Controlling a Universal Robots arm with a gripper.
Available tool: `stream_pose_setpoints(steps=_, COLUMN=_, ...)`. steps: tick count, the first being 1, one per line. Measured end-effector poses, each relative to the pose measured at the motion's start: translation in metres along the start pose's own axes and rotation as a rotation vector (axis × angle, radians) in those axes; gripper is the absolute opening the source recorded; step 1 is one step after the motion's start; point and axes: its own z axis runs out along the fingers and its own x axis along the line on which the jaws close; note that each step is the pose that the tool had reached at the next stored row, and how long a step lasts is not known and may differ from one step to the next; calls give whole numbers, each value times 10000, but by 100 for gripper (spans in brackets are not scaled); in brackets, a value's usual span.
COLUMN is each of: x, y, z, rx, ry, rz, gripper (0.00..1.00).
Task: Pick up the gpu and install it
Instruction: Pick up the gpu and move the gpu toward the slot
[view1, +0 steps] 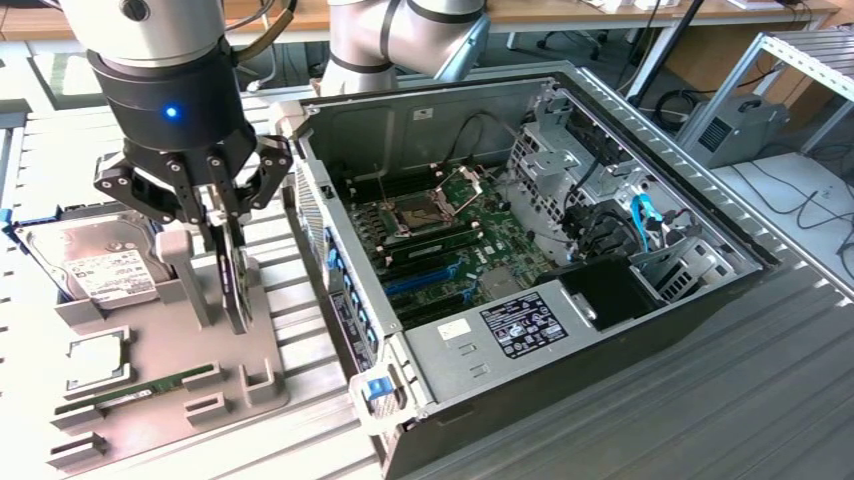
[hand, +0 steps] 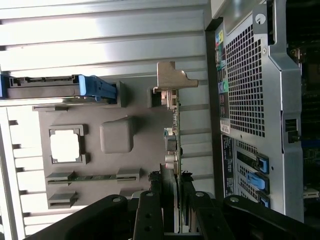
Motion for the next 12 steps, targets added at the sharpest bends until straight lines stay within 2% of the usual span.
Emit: stream_pose_setpoints(steps=12, x=-1, y=0, z=-35, rx=0, ry=0, rz=0, gripper=27)
